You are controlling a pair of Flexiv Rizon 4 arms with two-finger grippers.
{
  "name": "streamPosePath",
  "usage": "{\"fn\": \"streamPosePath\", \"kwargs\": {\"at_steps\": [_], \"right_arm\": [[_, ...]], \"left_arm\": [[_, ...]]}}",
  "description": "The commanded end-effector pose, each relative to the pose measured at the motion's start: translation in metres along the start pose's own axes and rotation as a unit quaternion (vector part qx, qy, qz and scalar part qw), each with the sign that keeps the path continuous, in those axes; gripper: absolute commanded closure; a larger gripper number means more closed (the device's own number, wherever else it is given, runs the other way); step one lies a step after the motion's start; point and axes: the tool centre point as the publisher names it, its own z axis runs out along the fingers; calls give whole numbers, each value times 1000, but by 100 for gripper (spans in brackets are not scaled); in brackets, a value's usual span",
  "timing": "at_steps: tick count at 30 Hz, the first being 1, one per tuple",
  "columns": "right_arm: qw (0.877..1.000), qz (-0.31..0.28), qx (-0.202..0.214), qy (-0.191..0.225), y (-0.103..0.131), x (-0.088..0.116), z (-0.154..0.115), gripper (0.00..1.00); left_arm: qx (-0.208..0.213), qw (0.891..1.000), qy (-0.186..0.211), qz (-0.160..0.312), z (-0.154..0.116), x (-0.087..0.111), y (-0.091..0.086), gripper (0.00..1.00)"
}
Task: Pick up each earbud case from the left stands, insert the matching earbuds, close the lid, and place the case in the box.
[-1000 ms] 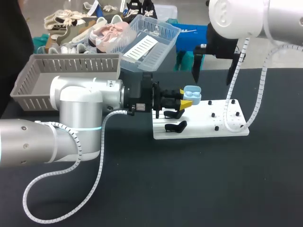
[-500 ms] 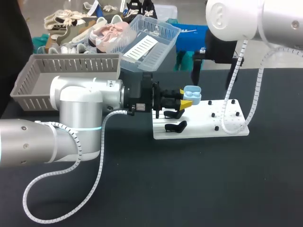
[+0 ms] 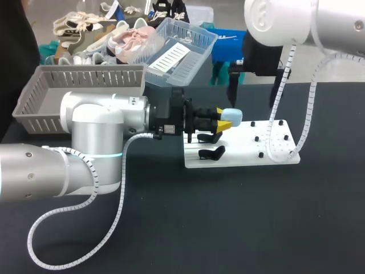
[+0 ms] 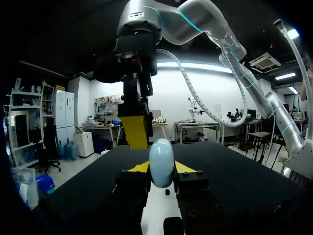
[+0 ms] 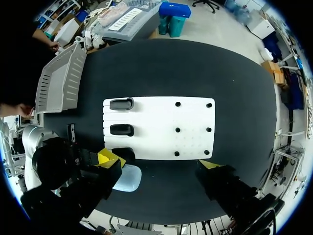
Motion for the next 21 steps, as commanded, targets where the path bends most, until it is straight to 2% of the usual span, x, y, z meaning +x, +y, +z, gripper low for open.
{"fn": "streamPosePath", "kwargs": {"at_steps": [1,8,14,21], "right_arm": [[1000,14,-13,-25,-8,5,-4,0],[994,70,-42,-70,-20,-2,-4,0],[989,102,-68,-78,-29,-7,7,0],[989,102,-68,-78,-29,-7,7,0]], "left_arm": [[0,1000,-1,0,0,0,0,100],[-12,1000,-4,15,-8,-13,5,100],[-40,999,-1,36,-29,-33,13,100],[-89,995,22,41,-58,-43,18,100]]}}
